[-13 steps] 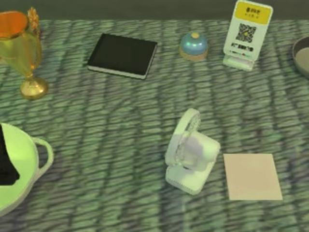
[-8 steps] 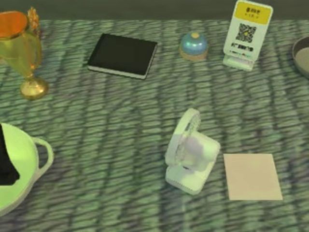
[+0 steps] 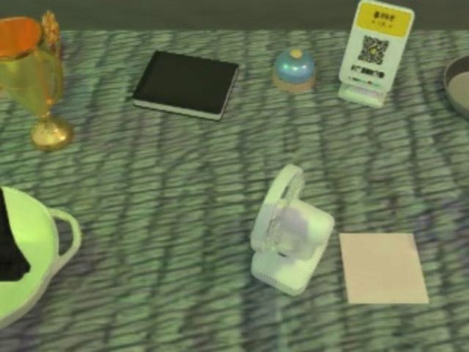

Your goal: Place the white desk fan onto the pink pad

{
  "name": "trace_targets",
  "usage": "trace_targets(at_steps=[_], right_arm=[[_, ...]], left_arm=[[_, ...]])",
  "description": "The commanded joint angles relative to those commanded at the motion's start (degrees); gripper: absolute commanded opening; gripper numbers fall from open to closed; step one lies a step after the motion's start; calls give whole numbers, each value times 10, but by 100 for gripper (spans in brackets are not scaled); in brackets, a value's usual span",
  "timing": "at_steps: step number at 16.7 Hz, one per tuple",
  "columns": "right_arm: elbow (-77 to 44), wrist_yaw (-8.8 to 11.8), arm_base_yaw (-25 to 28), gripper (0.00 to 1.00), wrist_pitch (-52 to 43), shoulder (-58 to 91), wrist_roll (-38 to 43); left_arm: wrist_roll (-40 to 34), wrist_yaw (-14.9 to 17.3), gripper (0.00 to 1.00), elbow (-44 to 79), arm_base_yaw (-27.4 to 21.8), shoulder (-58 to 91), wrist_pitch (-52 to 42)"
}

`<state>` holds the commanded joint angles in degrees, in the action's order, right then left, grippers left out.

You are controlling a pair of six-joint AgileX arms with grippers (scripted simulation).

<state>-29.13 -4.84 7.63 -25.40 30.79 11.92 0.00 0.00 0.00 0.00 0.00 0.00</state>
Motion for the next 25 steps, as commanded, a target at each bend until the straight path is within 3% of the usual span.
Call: trace_targets(at_steps=[6,15,21,25], right_arm=[[-334,-5,96,100,-196,285,185],[-790,29,263,100,-473,715,481],[-931,45,334,100,-614,909,583],[-948,47,344,100,-638,939,597]], left_arm=[[0,0,100,0,0,0,0],[0,0,100,0,0,0,0],[0,0,100,0,0,0,0],[0,0,100,0,0,0,0]])
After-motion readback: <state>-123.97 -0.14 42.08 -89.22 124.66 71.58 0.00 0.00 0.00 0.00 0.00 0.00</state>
